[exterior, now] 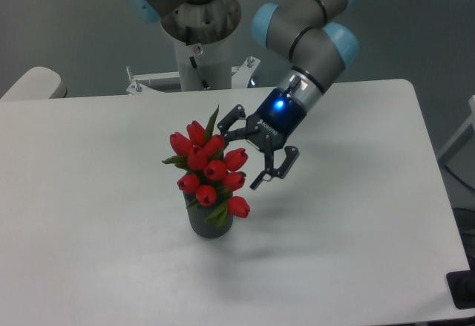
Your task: Insert the flowers into the vase
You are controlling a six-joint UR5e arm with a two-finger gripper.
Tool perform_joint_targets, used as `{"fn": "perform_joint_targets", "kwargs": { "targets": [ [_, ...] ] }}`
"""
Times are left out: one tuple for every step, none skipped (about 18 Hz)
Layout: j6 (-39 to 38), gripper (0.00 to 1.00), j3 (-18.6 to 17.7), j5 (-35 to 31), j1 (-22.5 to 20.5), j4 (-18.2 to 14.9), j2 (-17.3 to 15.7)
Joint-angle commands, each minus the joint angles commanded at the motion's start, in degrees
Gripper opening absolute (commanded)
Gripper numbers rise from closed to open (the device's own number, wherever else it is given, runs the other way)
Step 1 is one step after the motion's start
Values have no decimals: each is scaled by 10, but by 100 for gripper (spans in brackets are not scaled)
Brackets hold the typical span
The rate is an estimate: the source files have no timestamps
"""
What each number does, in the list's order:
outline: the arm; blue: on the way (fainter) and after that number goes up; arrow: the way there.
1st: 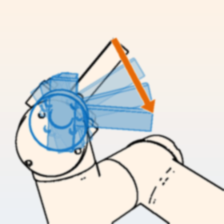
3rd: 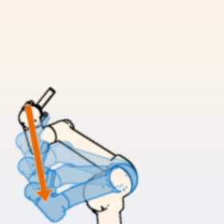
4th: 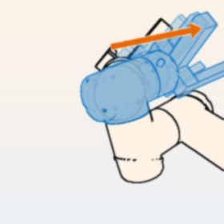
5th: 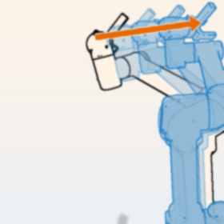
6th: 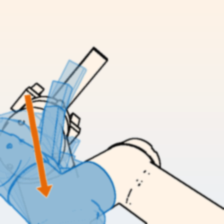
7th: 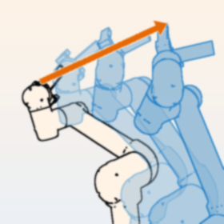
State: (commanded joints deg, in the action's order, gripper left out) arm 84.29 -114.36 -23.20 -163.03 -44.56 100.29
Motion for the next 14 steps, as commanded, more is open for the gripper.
{"fn": "perform_joint_targets", "kwargs": {
  "targets": [
    [0, 100, 9, -7, -4, 0, -3],
    [0, 100, 13, -23, -5, 0, -6],
    [1, 100, 15, -45, -14, 0, -10],
    [2, 100, 19, -66, -27, 1, -11],
    [5, 100, 26, -82, -34, 1, -11],
    [9, 100, 35, -96, -36, 0, -11],
    [9, 100, 47, -114, -36, 0, -11],
    [10, 100, 61, -140, -35, 0, -7],
    [10, 100, 79, -169, -34, -1, -3],
    [10, 100, 97, -199, -33, -1, 1],
    [11, 100, 118, -228, -32, -2, 10],
    [11, 100, 138, -254, -31, -3, 18],
    [11, 100, 155, -276, -30, -4, 25],
    [10, 100, 171, -299, -29, -4, 32]
  ]
}}
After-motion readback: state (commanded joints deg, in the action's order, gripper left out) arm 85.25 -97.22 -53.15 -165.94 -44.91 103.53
